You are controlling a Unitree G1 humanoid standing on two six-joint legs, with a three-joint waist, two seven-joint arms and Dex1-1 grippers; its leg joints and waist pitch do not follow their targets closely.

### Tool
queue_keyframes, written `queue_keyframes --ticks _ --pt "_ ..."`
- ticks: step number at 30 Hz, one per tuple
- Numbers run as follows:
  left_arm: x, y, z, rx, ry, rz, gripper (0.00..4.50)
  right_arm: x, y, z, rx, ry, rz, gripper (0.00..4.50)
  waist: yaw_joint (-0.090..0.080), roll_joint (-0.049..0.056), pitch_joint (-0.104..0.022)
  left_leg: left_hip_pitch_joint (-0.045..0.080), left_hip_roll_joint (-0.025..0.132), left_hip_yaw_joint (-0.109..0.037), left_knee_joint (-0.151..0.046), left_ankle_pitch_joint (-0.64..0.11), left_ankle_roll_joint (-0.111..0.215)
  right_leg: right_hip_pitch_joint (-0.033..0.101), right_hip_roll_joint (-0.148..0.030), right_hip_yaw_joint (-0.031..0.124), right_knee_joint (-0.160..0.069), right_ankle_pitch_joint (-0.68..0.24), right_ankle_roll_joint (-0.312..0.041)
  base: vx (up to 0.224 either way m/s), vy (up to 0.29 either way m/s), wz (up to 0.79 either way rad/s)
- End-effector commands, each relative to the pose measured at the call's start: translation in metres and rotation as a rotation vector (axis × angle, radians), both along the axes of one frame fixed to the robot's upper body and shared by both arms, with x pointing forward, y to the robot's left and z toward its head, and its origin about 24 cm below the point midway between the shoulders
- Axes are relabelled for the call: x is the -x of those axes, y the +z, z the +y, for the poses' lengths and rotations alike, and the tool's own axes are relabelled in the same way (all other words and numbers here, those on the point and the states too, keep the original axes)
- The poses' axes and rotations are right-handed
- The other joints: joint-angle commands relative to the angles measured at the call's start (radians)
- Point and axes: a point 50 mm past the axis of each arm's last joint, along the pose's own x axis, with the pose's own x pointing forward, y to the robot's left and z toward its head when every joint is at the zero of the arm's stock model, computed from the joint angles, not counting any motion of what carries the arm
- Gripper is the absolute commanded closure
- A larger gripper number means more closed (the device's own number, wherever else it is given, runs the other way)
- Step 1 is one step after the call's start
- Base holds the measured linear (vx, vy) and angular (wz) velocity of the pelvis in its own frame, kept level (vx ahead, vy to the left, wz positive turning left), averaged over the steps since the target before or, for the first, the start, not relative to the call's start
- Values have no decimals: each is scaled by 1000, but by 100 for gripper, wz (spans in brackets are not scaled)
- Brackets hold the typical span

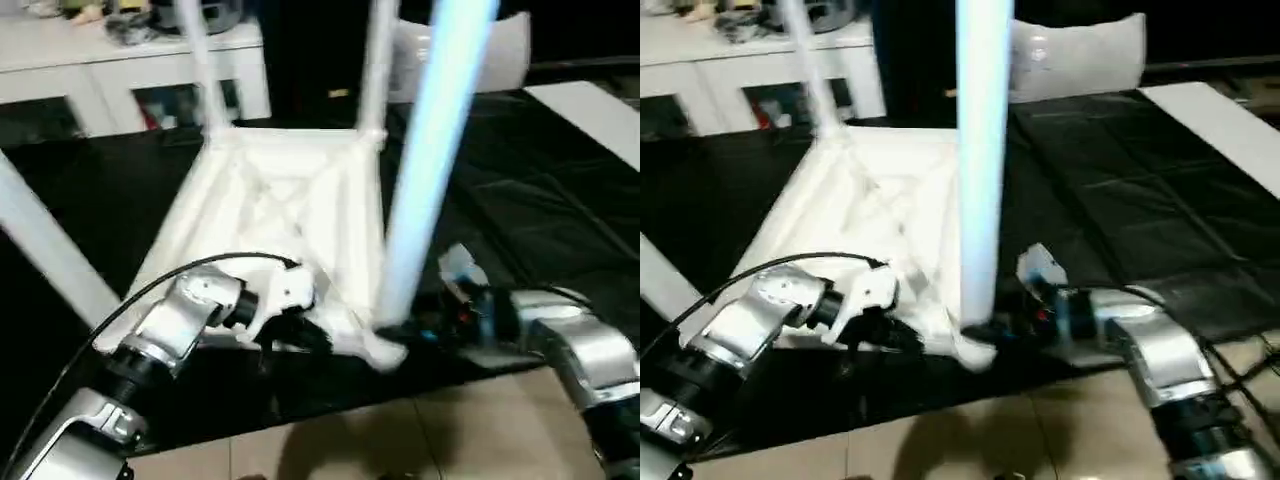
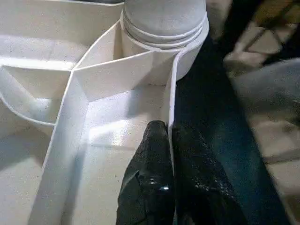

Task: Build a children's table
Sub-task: Rotate leg to tighten

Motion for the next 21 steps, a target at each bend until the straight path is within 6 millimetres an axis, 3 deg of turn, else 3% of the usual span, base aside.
queue_keyframes --ticks 1,3,4,6,8,9,12,14,15,17,19,21 --pt "4 9 -27 103 -4 -22 450 -14 -5 4 65 -180 -17 248 -15 -18 -56 -9 58 -30 -81 -142 31 67 -71 64 -103 -470 -6 0 0 0" --pt "-1 11 -33 128 98 -44 450 -22 -6 13 67 -282 -24 249 -28 -18 -57 -5 53 -30 -78 -161 25 66 -69 61 -108 -493 7 0 0 0" --pt "-6 13 -40 150 181 -58 450 -29 -7 20 70 -375 -21 249 -51 -18 -56 -8 47 -31 -73 -171 21 67 -68 54 -114 -518 22 0 0 0" --pt "-10 17 -48 174 243 -81 450 -35 -9 25 75 -456 -20 249 -69 -18 -59 -11 39 -31 -68 -168 28 67 -67 47 -120 -532 39 0 0 0" --pt "-12 20 -53 192 275 -89 450 -37 -9 27 62 -484 -15 249 -80 -18 -62 -16 40 -33 -69 -155 46 68 -67 50 -116 -501 38 0 0 0" --pt "-12 21 -56 197 279 -92 450 -36 -9 29 42 -486 -9 216 -81 -19 -67 -20 45 -35 -69 -129 62 69 -69 57 -106 -448 25 0 0 0" --pt "-15 21 -58 183 296 -118 450 -34 -8 29 6 -467 -6 181 -74 -15 -74 -25 57 -41 -69 -42 108 71 -71 67 -81 -283 -34 0 0 0" --pt "-17 20 -56 166 306 -134 450 -33 -8 27 -3 -465 -6 173 -67 -16 -73 -22 59 -38 -69 -28 125 71 -72 70 -75 -253 -58 0 0 0" --pt "-17 20 -55 165 306 -136 450 -32 -7 26 -5 -461 -9 162 -63 -9 -73 -21 60 -36 -68 -19 128 69 -71 71 -75 -241 -70 0 0 0" --pt "-17 21 -51 162 301 -147 450 -29 -5 21 -14 -441 -24 138 -52 -4 -71 -18 61 -35 -69 -24 128 70 -71 72 -74 -239 -75 0 0 0" --pt "-16 19 -43 143 279 -151 450 -23 0 10 -28 -366 -52 130 -41 -10 -69 -17 60 -32 -71 -53 123 72 -72 73 -79 -271 -66 0 0 0" --pt "-15 16 -38 133 246 -148 450 -16 4 0 -22 -289 -65 117 -34 -8 -68 -16 60 -32 -72 -66 124 72 -71 74 -80 -282 -59 0 0 0"
